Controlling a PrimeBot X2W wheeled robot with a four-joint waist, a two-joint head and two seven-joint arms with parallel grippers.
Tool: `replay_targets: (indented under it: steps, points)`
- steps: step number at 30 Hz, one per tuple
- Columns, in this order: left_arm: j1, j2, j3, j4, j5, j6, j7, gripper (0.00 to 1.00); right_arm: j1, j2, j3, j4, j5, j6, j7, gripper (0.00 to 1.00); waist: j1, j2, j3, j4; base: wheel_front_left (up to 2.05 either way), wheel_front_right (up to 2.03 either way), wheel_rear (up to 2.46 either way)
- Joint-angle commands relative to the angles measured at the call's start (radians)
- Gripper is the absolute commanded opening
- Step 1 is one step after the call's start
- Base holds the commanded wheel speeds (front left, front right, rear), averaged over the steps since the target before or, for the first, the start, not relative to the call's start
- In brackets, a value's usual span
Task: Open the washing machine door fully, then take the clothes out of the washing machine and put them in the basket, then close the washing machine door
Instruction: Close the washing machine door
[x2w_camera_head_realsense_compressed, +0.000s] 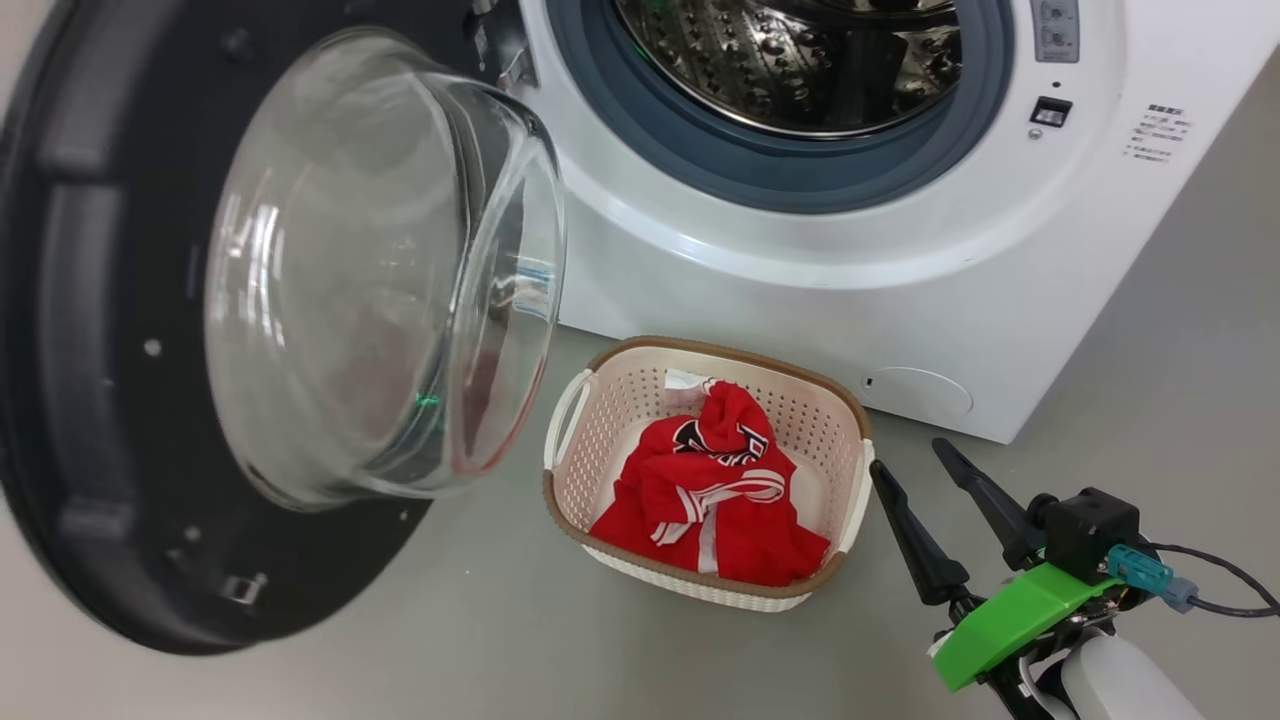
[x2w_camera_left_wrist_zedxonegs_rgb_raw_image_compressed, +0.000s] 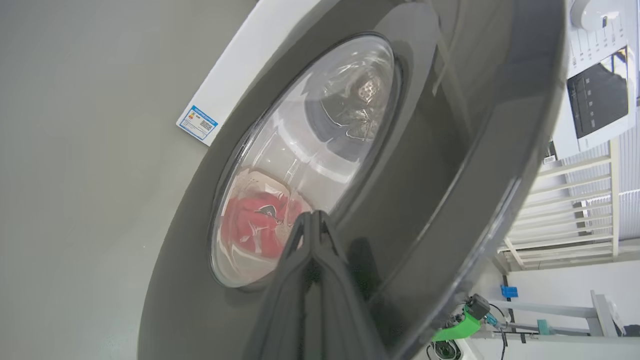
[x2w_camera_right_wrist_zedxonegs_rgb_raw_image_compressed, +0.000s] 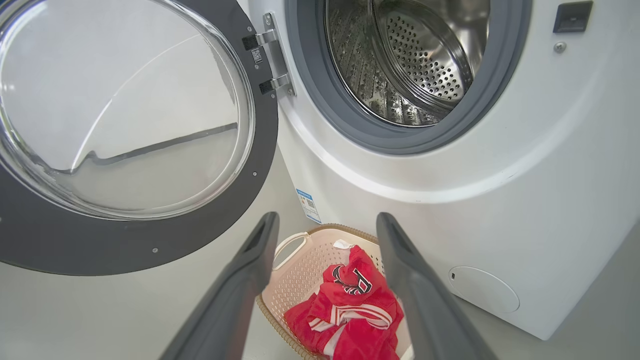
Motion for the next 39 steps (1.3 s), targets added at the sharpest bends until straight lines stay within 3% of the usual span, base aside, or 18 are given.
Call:
replay_targets:
  steps: [1, 9, 20, 39]
  points:
    - [-0.001, 0.048, 0.013, -0.058, -0.012, -0.011, 0.018, 0.00, 0.009, 0.003, 0.020, -0.025, 0.000, 0.002, -0.012, 1.00, 0.0000, -0.0001, -0.001, -0.006, 0.00, 0.00, 0.00]
    - [0.059, 0.021, -0.071, -0.267, -0.092, -0.011, 0.040, 0.00, 0.006, 0.010, 0.013, -0.031, -0.002, 0.002, -0.012, 1.00, 0.0000, -0.0001, 0.008, -0.045, 0.00, 0.00, 0.00]
    - [0.029, -0.040, -0.201, -0.397, -0.117, -0.011, -0.028, 0.00, -0.012, 0.022, -0.003, -0.038, -0.006, 0.002, -0.012, 1.00, 0.0000, -0.0001, 0.036, -0.126, 0.00, 0.00, 0.00]
    - [-0.135, -0.120, -0.349, -0.344, -0.088, -0.011, -0.227, 0.00, -0.050, 0.065, -0.031, -0.052, -0.014, 0.002, -0.012, 1.00, 0.0000, -0.0001, 0.114, -0.304, 0.00, 0.00, 0.00]
